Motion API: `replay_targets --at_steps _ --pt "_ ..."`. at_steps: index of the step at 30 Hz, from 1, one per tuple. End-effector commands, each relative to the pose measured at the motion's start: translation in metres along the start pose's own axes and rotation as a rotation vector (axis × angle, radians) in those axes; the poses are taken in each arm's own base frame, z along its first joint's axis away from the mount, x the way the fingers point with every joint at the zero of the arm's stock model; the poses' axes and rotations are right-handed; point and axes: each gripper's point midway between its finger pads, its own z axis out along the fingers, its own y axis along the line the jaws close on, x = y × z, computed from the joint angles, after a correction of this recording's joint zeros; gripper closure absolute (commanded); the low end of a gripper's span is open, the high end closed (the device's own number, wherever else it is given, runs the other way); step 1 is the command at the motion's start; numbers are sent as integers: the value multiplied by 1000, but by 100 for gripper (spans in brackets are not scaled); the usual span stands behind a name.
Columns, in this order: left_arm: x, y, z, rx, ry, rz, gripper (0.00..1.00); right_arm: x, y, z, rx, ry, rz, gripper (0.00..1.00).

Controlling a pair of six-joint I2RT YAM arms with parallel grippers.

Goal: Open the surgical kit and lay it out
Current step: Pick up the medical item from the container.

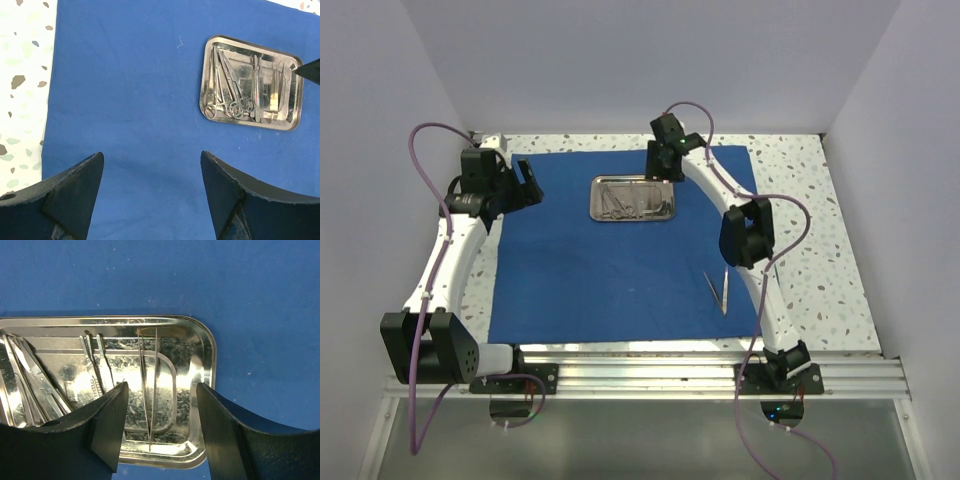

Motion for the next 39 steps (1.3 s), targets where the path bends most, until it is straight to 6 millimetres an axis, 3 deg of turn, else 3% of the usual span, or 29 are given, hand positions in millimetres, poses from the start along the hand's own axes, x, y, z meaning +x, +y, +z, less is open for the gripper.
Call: replay_targets --at_steps 1,7,15,18,22,25,27,31,33,34,36,37,38,39 --pt "-4 1 -5 5 -28 35 18 -14 18 -13 -49 -31 22 39" --pt "2 4 -2 0 -26 42 19 2 24 0 -13 -16 -45 41" --pt "2 6 1 -7 -36 50 18 34 12 28 72 53 -85 49" --pt "2 5 2 -7 -34 57 18 41 8 33 95 64 -94 58" --pt "3 4 4 -7 -31 65 19 51 3 39 118 90 -103 78" --pt "2 5 4 -14 -33 67 18 58 -2 42 130 113 -114 100" --pt "1 4 5 -12 -30 69 19 56 -2 39 131 111 -124 100" --pt "3 4 7 -12 -21 69 19 32 6 20 88 46 -142 100" --pt "4 3 7 -5 -17 67 19 7 11 -7 42 -10 -146 100" --pt "4 3 8 -3 -15 63 19 6 11 -13 23 -4 -138 100" --pt "1 0 8 7 -18 58 19 -16 8 -46 -3 -51 -112 100" --pt "5 -8 10 23 -6 70 20 -4 1 -44 8 -28 -120 100" --pt "3 -10 10 24 -10 68 20 -22 4 -81 -19 -95 -113 100" --pt "3 -10 11 23 -7 65 20 -19 0 -88 -23 -101 -119 100"
